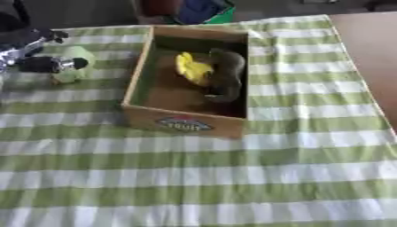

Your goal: Pick up objects on the table and place them in the box.

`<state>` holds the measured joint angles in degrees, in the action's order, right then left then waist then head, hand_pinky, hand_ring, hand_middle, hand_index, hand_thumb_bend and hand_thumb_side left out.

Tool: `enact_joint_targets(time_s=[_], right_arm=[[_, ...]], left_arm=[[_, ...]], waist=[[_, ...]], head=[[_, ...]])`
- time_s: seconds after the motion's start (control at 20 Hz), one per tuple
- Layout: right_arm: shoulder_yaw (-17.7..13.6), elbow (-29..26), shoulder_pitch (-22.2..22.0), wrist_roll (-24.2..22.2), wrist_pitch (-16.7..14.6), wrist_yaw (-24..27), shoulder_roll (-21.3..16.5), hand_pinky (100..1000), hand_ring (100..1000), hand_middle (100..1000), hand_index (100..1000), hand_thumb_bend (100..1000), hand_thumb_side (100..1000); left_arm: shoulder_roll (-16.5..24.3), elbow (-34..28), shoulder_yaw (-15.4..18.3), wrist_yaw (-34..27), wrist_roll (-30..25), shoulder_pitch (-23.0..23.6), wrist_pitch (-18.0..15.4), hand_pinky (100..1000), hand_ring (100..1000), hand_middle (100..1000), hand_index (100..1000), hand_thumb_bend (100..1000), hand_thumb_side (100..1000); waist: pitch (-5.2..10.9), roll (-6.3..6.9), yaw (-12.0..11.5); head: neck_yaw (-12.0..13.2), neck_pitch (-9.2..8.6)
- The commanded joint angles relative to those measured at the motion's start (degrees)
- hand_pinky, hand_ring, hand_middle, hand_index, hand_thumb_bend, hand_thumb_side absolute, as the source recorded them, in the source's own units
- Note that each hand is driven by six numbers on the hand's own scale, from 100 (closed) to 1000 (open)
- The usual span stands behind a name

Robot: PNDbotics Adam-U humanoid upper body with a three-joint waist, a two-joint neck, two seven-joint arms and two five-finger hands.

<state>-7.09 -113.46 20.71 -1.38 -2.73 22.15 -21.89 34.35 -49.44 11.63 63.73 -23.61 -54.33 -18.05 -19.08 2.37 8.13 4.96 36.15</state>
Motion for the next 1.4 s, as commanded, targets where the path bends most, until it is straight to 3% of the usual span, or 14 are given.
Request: enact_joint_targets(time_s=[0.05, 0.7, 0.85, 0.9, 0.95, 1.05, 1.1, 1.15, 1.3, 1.35, 1.4], right_arm=[[-0.6, -1.1, 0.7, -0.6, -0.1, -0.6, -1.3, 784, 773, 669, 828, 100, 1000], [-0.4, -1.1, 0.9, -1.9, 0.0, -1.0, -1.2, 787, 774, 669, 830, 100, 1000], [-0.4, -1.1, 1.0, -2.1, 0.0, -1.1, -1.2, 788, 775, 669, 830, 100, 1000], [-0.4, -1.1, 0.9, -2.1, 0.0, -1.2, -1.3, 788, 775, 669, 831, 100, 1000], [-0.4, -1.1, 0.9, -2.1, 0.0, -1.2, -1.3, 788, 775, 669, 831, 100, 1000], [-0.5, -1.1, 0.8, -2.1, 0.0, -1.3, -1.3, 788, 775, 669, 831, 100, 1000], [-0.5, -1.1, 0.8, -2.1, 0.1, -1.4, -1.3, 789, 775, 669, 831, 100, 1000], [-0.5, -1.1, 0.7, -2.1, 0.1, -1.4, -1.3, 789, 775, 668, 831, 100, 1000], [-0.5, -1.1, 0.5, -2.0, 0.3, -1.5, -1.2, 789, 775, 668, 831, 100, 1000], [-0.6, -1.1, 0.4, -2.0, 0.3, -1.6, -1.2, 789, 775, 668, 832, 100, 1000], [-0.6, -1.1, 0.3, -2.0, 0.4, -1.7, -1.1, 789, 775, 668, 832, 100, 1000]], left_arm=[[2.7, -0.2, 0.9, 0.5, 1.0, -1.6, 1.6, 720, 946, 859, 1000, 729, 1000], [2.9, 2.6, 0.7, 9.8, 10.1, -1.4, 5.7, 708, 936, 839, 984, 640, 1000], [2.5, 3.6, 0.7, 9.6, 10.3, -1.5, 5.3, 700, 915, 795, 950, 518, 1000], [2.5, 3.6, 0.7, 9.3, 10.2, -1.5, 5.2, 694, 902, 775, 929, 447, 1000], [2.4, 3.6, 0.8, 8.8, 10.3, -1.5, 5.2, 684, 882, 751, 903, 311, 1000], [2.4, 3.4, 0.8, 8.1, 10.6, -1.5, 5.6, 668, 847, 699, 842, 181, 944], [2.4, 3.3, 0.7, 7.7, 10.8, -1.5, 5.7, 667, 844, 693, 834, 168, 934], [2.5, 3.2, 0.7, 7.3, 11.0, -1.6, 5.9, 655, 817, 654, 775, 100, 836], [2.4, 2.7, 0.5, 6.1, 11.6, -1.5, 6.0, 642, 796, 636, 695, 100, 750], [2.4, 2.4, 0.4, 5.6, 11.7, -1.5, 5.9, 638, 789, 628, 660, 100, 618], [2.4, 2.1, 0.4, 5.0, 11.8, -1.5, 5.8, 635, 783, 621, 639, 100, 549]], waist=[[0.65, -0.01, 0.2], [-1.02, 0.04, 0.3], [-1.36, 0.0, 0.3], [-1.45, 0.0, 0.3], [-1.52, 0.0, 0.2], [-1.57, 0.0, 0.1], [-1.58, 0.0, 0.1], [-1.57, 0.0, 0.1], [-1.47, -0.01, 0.0], [-1.4, -0.02, 0.0], [-1.31, -0.03, -0.1]], head=[[0.4, -1.09], [0.6, -2.31], [0.6, -2.47], [0.6, -2.46], [0.6, -2.4], [0.5, -2.21], [0.5, -2.12], [0.5, -2.04], [0.4, -1.86], [0.3, -1.8], [0.3, -1.72]])
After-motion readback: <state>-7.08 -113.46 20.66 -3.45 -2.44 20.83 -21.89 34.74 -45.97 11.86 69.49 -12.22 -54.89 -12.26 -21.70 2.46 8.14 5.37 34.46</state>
